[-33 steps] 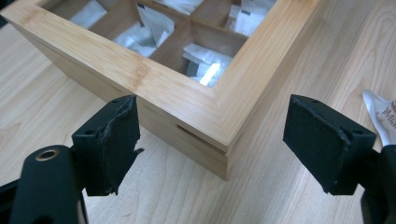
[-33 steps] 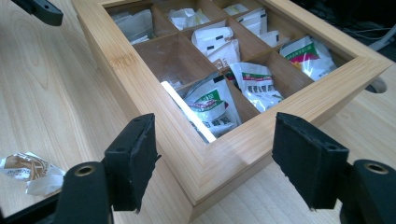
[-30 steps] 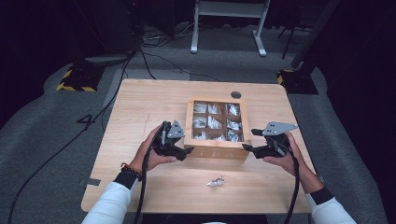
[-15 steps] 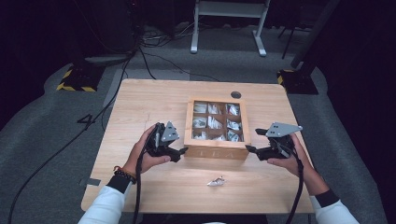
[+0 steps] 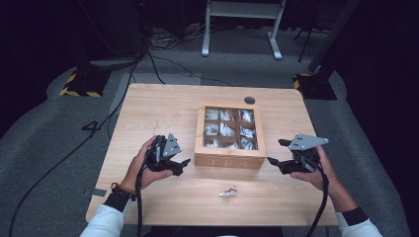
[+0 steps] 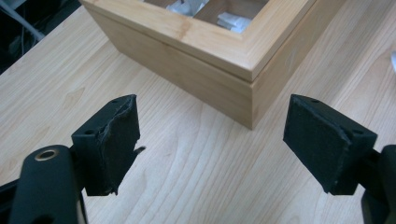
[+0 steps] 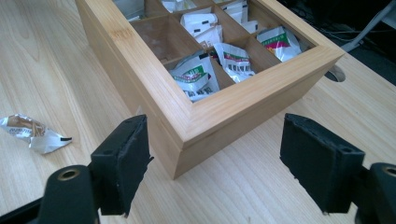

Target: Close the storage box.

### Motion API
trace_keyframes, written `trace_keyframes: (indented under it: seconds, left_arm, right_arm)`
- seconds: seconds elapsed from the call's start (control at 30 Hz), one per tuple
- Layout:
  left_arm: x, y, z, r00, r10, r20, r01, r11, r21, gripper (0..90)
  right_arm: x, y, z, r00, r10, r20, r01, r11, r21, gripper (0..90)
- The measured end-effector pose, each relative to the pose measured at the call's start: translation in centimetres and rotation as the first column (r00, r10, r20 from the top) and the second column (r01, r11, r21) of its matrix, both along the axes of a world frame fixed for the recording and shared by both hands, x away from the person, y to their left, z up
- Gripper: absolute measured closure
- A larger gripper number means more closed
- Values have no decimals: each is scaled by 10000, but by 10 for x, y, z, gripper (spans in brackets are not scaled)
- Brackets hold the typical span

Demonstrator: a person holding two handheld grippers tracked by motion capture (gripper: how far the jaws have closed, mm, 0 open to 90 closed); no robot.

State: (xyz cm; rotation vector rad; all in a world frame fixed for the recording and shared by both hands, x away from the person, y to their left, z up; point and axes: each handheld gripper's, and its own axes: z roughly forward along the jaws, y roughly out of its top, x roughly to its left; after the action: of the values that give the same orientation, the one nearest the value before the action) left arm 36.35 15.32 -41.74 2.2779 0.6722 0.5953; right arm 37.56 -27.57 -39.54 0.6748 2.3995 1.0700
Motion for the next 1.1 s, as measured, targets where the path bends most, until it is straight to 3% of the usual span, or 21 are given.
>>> trace_keyframes:
  seconds: [0.07, 0.37, 0.5, 0.6, 0.83, 1.1]
  left_arm:
    - [-2, 1, -3, 9999, 128, 99, -128, 9999, -40, 196]
    - [-13, 12, -13, 9994, 351, -5, -351, 9982, 484, 192]
    - [-18, 21, -18, 9991, 384, -173, -381, 9991, 162, 192]
    - [-21, 26, -24, 9987, 448, -225, -443, 9988, 213, 191]
    - [-26, 39, -36, 9971, 627, -440, -609, 9973, 400, 184]
    - [-29, 53, -48, 9949, 832, -568, -788, 9940, 758, 180]
  right_arm:
    - [-2, -2, -1, 10000, -33, -7, 33, 10000, -16, 246]
    - [-8, -17, -10, 9993, -378, -33, 378, 9990, -218, 249]
    - [-10, -26, -18, 9980, -624, -52, 622, 9976, -305, 251]
    - [-11, -34, -24, 9966, -810, -137, 804, 9960, -402, 251]
    - [-16, -57, -37, 9901, -1397, -97, 1386, 9876, -736, 249]
    - [-21, -79, -54, 9798, -1911, -580, 1867, 9796, -743, 250]
